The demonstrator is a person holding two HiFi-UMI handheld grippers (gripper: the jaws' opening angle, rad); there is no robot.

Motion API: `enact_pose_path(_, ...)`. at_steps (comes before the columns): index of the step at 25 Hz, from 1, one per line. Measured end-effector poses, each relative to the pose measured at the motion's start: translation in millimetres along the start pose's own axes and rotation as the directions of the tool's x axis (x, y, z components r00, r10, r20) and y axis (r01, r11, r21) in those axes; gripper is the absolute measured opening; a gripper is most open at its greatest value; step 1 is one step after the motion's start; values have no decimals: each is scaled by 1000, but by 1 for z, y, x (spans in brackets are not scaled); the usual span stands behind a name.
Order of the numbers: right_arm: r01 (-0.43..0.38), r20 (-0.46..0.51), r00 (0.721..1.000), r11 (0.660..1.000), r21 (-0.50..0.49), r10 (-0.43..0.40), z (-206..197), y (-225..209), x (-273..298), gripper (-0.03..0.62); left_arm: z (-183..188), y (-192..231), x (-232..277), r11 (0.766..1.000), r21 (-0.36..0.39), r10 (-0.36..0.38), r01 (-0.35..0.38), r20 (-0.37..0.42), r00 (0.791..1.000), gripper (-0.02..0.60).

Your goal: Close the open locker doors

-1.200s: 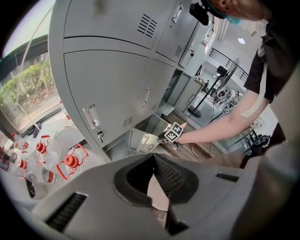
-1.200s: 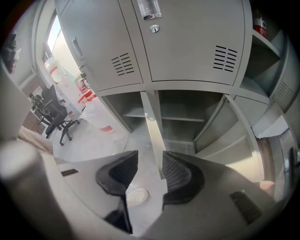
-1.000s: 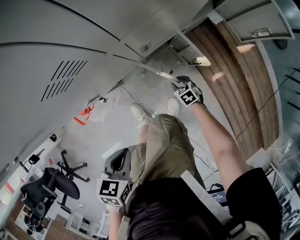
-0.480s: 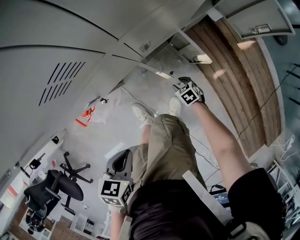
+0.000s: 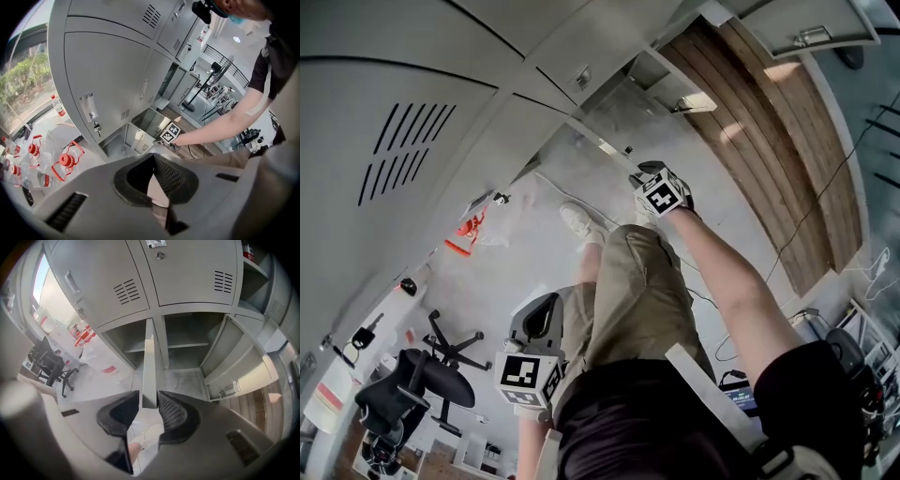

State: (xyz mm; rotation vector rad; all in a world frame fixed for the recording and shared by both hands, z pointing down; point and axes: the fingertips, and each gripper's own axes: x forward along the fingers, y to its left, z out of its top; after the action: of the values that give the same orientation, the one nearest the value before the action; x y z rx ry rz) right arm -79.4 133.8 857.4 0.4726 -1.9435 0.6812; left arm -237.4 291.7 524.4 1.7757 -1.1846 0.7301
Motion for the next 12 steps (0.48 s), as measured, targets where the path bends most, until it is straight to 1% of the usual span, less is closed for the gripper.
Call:
enact_pose_path(3,-10,13,1000,999,42,10,1,13,6,123,-7,6,-1,999,21,-24,25,-23,999,9)
enact_pose_path(8,-39,36,999,995,92,35,3,39,16,127,-11,17,-4,996,59,-58,61,-55,997,9)
enact_pose_path(12,-43,45,998,990,131,38,8,58,22,133,-13,27,-7,991,93,-86,93,-81,993,9)
